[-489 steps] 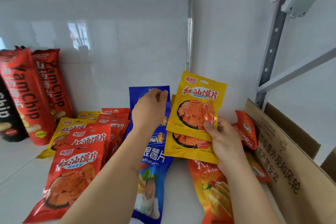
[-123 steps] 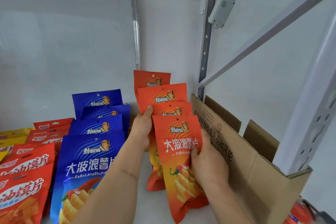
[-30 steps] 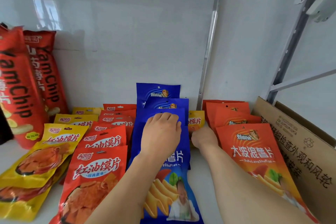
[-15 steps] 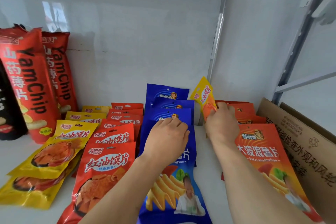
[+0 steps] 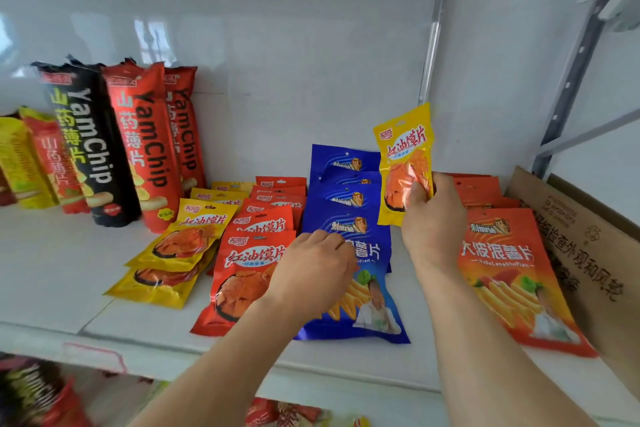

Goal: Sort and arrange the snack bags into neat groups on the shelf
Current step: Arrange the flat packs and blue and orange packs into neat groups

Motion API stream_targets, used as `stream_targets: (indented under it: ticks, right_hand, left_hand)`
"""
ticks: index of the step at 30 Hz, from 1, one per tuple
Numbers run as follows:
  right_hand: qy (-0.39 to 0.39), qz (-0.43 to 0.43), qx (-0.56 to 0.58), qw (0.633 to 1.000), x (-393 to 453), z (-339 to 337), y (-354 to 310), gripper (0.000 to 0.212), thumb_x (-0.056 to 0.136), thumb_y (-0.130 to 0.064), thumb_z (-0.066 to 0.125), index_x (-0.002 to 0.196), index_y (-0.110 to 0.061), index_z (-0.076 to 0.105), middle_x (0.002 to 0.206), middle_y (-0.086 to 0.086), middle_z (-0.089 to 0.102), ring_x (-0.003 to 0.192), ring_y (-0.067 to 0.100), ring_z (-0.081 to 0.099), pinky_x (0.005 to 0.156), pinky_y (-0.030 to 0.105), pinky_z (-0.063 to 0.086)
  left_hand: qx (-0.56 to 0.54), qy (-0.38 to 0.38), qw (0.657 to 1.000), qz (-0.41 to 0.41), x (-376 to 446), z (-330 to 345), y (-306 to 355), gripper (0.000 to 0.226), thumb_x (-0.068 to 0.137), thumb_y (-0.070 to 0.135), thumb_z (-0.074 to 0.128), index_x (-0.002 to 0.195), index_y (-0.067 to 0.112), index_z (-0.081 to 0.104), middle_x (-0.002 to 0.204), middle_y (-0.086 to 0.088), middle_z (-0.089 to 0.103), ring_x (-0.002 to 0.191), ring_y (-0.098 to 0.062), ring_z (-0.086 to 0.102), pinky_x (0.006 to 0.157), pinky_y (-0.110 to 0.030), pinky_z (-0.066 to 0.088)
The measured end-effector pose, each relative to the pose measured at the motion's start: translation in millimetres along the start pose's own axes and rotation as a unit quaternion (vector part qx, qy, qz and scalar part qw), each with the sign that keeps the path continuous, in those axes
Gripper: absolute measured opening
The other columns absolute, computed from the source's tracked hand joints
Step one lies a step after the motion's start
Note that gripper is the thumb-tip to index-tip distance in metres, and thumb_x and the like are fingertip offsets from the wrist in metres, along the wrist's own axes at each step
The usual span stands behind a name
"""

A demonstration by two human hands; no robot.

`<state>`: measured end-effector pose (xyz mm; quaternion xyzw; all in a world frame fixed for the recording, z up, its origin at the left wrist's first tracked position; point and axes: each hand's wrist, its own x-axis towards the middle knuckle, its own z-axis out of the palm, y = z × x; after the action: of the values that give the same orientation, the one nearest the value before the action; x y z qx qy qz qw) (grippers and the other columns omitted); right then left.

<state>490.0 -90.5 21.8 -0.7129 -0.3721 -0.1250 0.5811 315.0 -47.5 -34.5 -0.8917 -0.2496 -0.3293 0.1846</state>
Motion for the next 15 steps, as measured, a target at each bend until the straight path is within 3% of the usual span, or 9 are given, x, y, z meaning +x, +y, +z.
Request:
stream_targets:
  ticks: [4, 7, 11, 15]
  right_hand:
    - [-0.043, 0.02, 0.049, 0.998, -30.9, 2.1, -21.0, 0.021, 0.101, -0.026, 0.05, 0.113, -0.011, 0.057, 0.104, 0.006, 0.068, 0.089, 0.03, 0.063, 0.065, 0.031, 0.042]
    - [-0.079, 0.026, 0.058, 0.995, -53.7, 11.5, -36.2, 0.022, 0.101, -0.029, 0.05, 0.112, -0.011, 0.058, 0.098, -0.001, 0.064, 0.078, 0.017, 0.057, 0.054, 0.023, 0.035]
    - [-0.097, 0.04, 0.075, 0.992, -82.8, 33.8, -57.8, 0.02, 0.1, -0.031, 0.052, 0.108, -0.014, 0.058, 0.1, 0.0, 0.067, 0.089, 0.023, 0.063, 0.068, 0.03, 0.046]
    - [-0.112, 0.068, 0.085, 0.988, -112.8, 62.2, -89.0, 0.025, 0.099, -0.036, 0.054, 0.111, -0.015, 0.059, 0.105, 0.003, 0.068, 0.095, 0.025, 0.065, 0.07, 0.033, 0.051]
  left_hand:
    - [0.015, -0.021, 1.0, 0.005, -34.0, -22.6, -2.4, 0.011, 0.084, 0.028, 0.076, 0.078, 0.021, 0.07, 0.073, 0.005, 0.066, 0.066, -0.015, 0.063, 0.058, -0.029, 0.055]
    - [0.027, -0.041, 0.999, 0.006, -54.5, -33.7, -10.6, 0.012, 0.077, 0.024, 0.08, 0.073, 0.022, 0.069, 0.07, 0.006, 0.064, 0.062, -0.015, 0.059, 0.055, -0.029, 0.053]
    - [0.031, -0.048, 0.998, -0.002, -83.4, -43.8, -27.3, 0.014, 0.073, 0.023, 0.08, 0.073, 0.023, 0.066, 0.073, 0.004, 0.065, 0.066, -0.019, 0.061, 0.057, -0.032, 0.053]
    - [0.018, -0.017, 1.0, 0.008, -114.6, -60.9, -57.4, 0.014, 0.078, 0.025, 0.076, 0.071, 0.022, 0.064, 0.071, 0.004, 0.063, 0.064, -0.021, 0.061, 0.056, -0.03, 0.049]
